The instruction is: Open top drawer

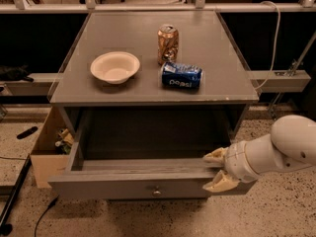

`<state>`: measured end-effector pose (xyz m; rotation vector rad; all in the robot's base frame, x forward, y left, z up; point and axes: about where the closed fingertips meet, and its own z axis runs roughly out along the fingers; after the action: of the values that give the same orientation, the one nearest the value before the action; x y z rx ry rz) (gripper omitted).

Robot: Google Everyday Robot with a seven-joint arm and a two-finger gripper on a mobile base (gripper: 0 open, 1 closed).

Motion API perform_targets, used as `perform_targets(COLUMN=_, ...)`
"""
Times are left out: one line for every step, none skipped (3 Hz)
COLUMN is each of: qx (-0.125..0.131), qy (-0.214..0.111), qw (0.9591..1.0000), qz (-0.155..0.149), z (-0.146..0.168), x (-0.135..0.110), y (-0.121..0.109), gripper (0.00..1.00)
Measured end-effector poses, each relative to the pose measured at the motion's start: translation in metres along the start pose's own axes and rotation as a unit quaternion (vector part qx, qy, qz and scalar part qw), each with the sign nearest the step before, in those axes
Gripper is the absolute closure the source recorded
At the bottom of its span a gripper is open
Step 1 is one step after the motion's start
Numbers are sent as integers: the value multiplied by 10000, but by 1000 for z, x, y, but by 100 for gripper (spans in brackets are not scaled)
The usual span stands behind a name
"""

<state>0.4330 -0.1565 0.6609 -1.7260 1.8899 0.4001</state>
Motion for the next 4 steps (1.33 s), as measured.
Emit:
perform_targets(qx=-1, qy=0, qw=10000, qz=-1, z=0, x=0, y=0, gripper=62)
perform_targets(qx=-33, qy=19, qw=10000, qz=-55, z=-3, x=1, y=10, gripper=85)
perform_targets(qx=-75, qy=-2, qw=9999, qz=-120, z=-7, x=-2, y=24, gripper=100)
perform_targets(qx=-82, qy=-12, qw=10000, qz=-56, z=-14, x=6, y=45, gripper=100)
